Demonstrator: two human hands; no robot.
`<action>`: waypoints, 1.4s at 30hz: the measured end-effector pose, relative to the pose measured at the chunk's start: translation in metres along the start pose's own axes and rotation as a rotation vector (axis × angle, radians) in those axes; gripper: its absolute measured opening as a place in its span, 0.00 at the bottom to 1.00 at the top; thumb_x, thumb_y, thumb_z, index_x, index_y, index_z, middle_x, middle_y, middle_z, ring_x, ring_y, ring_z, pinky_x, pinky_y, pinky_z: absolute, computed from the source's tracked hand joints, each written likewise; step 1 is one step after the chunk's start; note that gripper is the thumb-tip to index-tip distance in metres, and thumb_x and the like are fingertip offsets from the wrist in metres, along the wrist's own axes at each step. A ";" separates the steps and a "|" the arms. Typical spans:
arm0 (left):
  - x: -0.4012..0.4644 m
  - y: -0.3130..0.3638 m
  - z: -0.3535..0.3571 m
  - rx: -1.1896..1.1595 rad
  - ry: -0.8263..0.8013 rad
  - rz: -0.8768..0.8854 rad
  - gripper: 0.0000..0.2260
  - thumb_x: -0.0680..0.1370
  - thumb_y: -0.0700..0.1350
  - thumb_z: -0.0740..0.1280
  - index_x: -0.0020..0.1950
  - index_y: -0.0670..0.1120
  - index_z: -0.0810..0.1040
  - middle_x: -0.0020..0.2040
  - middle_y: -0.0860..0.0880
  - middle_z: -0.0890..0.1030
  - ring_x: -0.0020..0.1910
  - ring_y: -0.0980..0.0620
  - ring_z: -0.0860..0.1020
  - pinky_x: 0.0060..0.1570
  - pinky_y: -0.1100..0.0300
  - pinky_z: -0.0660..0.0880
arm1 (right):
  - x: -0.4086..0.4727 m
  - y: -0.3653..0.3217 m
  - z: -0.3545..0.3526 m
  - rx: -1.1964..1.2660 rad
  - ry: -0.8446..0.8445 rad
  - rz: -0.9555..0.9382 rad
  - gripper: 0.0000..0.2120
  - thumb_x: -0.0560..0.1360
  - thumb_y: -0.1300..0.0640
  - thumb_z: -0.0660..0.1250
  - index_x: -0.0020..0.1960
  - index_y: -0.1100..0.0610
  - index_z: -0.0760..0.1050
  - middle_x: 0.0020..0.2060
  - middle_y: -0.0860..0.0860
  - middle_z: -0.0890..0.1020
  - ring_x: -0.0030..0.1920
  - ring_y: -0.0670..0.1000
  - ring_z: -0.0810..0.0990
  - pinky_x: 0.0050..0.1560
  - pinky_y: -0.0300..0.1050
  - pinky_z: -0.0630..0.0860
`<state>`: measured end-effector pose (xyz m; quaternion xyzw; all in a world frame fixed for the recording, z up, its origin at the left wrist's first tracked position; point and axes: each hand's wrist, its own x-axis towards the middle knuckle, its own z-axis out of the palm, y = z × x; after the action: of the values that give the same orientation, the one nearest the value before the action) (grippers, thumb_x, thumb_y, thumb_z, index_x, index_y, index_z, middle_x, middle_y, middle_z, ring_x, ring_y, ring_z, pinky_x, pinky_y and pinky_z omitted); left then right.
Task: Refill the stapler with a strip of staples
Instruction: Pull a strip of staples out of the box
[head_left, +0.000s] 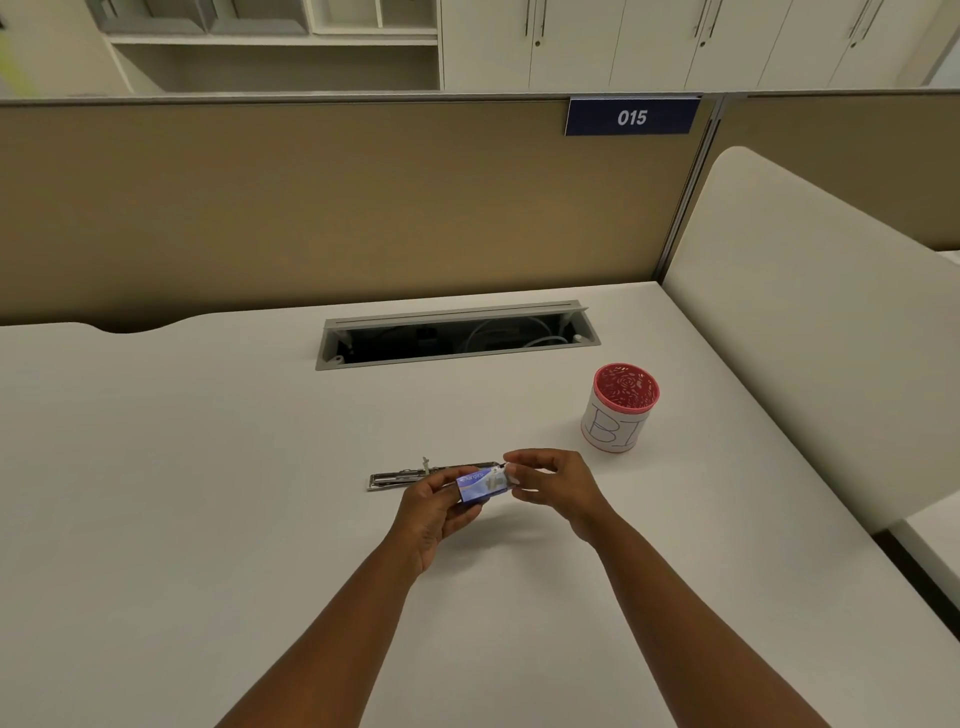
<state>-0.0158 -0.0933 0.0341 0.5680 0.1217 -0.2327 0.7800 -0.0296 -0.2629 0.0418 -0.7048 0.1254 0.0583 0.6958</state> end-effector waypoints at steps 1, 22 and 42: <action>0.000 0.000 0.000 0.009 0.008 0.003 0.08 0.75 0.33 0.64 0.48 0.42 0.80 0.43 0.45 0.83 0.33 0.53 0.84 0.33 0.65 0.81 | -0.001 -0.001 0.000 -0.025 -0.002 0.003 0.09 0.68 0.61 0.73 0.48 0.57 0.81 0.43 0.54 0.82 0.42 0.51 0.82 0.40 0.38 0.82; -0.001 -0.006 0.010 0.010 0.055 0.056 0.08 0.75 0.35 0.64 0.42 0.46 0.80 0.43 0.45 0.83 0.41 0.49 0.81 0.33 0.66 0.81 | -0.007 -0.006 0.025 -0.788 0.341 -0.067 0.09 0.72 0.57 0.65 0.46 0.61 0.82 0.43 0.59 0.85 0.39 0.54 0.78 0.31 0.36 0.64; 0.000 -0.006 0.018 0.035 0.063 0.038 0.07 0.75 0.35 0.65 0.46 0.43 0.81 0.44 0.44 0.82 0.40 0.50 0.82 0.32 0.67 0.80 | -0.004 -0.013 0.019 -0.263 0.211 0.286 0.12 0.75 0.64 0.60 0.54 0.70 0.75 0.44 0.60 0.77 0.41 0.55 0.78 0.52 0.53 0.80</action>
<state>-0.0202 -0.1119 0.0349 0.5909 0.1314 -0.2019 0.7699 -0.0284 -0.2439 0.0548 -0.7669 0.2874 0.0982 0.5653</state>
